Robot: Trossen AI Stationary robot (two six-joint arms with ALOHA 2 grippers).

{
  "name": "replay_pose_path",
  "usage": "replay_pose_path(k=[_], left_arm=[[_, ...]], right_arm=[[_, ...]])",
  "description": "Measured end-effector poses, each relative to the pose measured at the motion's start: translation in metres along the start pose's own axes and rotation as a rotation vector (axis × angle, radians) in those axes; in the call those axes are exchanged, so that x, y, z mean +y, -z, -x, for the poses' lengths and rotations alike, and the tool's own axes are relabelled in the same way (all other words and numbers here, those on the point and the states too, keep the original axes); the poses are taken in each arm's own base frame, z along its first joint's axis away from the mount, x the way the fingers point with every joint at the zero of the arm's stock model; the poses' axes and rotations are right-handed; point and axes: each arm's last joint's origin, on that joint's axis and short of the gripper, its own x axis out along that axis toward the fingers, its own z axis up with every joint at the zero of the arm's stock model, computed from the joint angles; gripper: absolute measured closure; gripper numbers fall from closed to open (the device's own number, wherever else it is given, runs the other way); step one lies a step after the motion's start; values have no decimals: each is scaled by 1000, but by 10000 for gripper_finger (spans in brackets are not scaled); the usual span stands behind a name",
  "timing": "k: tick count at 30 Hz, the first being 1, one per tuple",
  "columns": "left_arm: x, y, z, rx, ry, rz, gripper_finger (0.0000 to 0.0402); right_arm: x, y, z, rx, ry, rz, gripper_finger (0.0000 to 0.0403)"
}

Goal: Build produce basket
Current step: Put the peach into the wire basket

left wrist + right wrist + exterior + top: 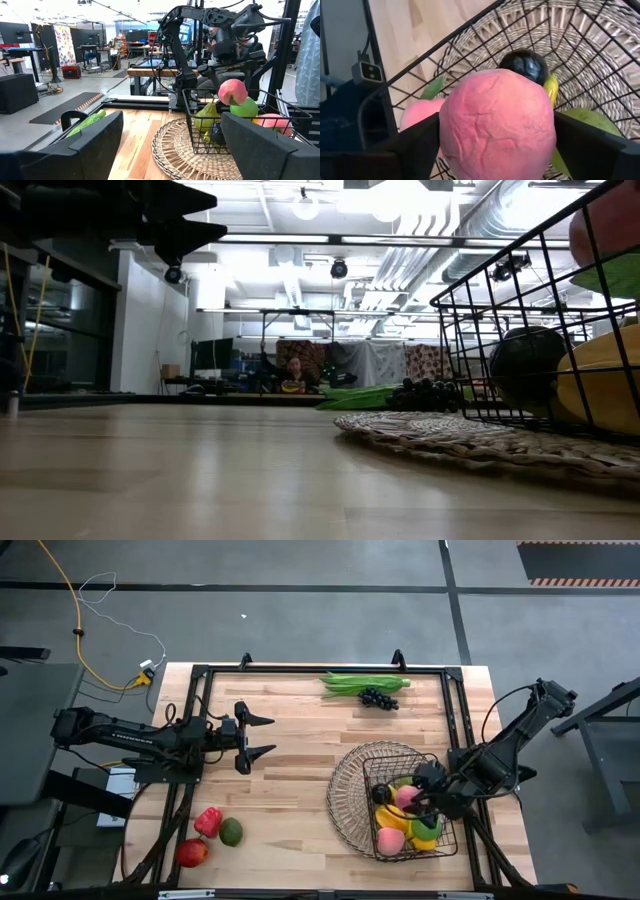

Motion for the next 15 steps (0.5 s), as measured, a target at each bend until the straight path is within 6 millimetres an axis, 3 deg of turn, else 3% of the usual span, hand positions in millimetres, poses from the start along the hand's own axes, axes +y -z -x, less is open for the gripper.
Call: replay_pose_path(k=[5,15], left_arm=[[0,0,0,1,0,0,76],[0,0,0,4,0,6,76]], right_arm=[[-1,1,-4,16,34,-9,8],[-10,-15,-9,-75,110,-19,9]])
